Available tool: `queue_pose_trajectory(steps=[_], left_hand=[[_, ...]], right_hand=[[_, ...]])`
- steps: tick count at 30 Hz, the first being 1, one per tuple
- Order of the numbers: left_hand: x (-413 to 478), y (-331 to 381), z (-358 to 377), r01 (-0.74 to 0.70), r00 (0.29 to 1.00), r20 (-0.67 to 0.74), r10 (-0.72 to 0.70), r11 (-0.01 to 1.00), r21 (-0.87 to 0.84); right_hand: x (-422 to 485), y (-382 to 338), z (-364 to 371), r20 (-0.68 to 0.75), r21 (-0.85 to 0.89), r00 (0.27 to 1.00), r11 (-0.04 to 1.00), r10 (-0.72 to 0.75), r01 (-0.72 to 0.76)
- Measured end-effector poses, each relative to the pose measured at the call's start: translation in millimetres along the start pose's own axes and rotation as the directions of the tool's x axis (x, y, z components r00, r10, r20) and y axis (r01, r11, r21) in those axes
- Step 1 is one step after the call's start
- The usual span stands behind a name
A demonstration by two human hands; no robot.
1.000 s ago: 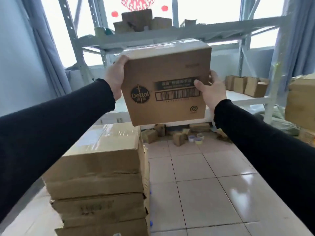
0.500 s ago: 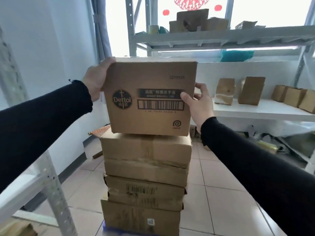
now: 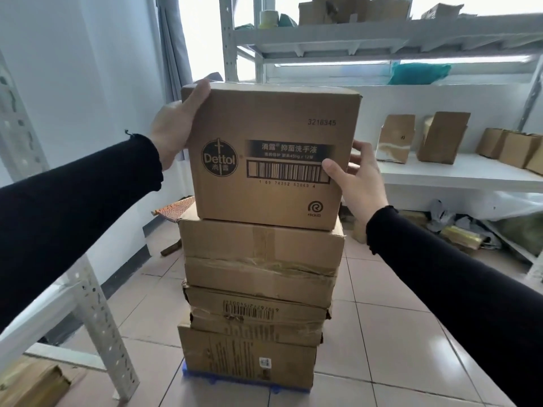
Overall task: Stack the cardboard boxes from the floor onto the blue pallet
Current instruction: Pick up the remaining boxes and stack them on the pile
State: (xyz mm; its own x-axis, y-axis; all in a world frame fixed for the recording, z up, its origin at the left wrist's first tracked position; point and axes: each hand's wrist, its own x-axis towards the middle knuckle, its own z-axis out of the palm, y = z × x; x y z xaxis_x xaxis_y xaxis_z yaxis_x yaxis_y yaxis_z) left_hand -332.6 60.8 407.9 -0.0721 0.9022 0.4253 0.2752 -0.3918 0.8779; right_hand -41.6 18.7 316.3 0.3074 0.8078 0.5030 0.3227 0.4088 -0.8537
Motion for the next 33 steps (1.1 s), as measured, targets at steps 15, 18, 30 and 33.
queue_pose_trajectory(steps=[15, 18, 30, 33], left_hand=[[-80.7, -163.7, 18.2, -0.067, 0.995, -0.052, 0.083, 0.963, 0.262], [-83.1, -171.0, 16.4, -0.074, 0.994, -0.062, 0.094, 0.960, 0.270], [-82.5, -179.7, 14.9, -0.104, 0.986, -0.107, 0.127, 0.974, 0.200], [-81.1, -181.3, 14.8, -0.103, 0.987, -0.103, 0.126, 0.974, 0.203]], right_hand=[[-54.3, 85.6, 4.4, 0.103, -0.361, 0.995, 0.932, 0.010, 0.028], [-59.7, 90.5, 9.0, 0.073, -0.381, 0.997, 0.924, -0.021, 0.047], [-66.3, 96.2, 17.6, 0.006, -0.368, 0.995, 0.925, -0.095, 0.091], [-66.5, 96.4, 17.2, 0.006, -0.351, 0.995, 0.932, -0.095, 0.091]])
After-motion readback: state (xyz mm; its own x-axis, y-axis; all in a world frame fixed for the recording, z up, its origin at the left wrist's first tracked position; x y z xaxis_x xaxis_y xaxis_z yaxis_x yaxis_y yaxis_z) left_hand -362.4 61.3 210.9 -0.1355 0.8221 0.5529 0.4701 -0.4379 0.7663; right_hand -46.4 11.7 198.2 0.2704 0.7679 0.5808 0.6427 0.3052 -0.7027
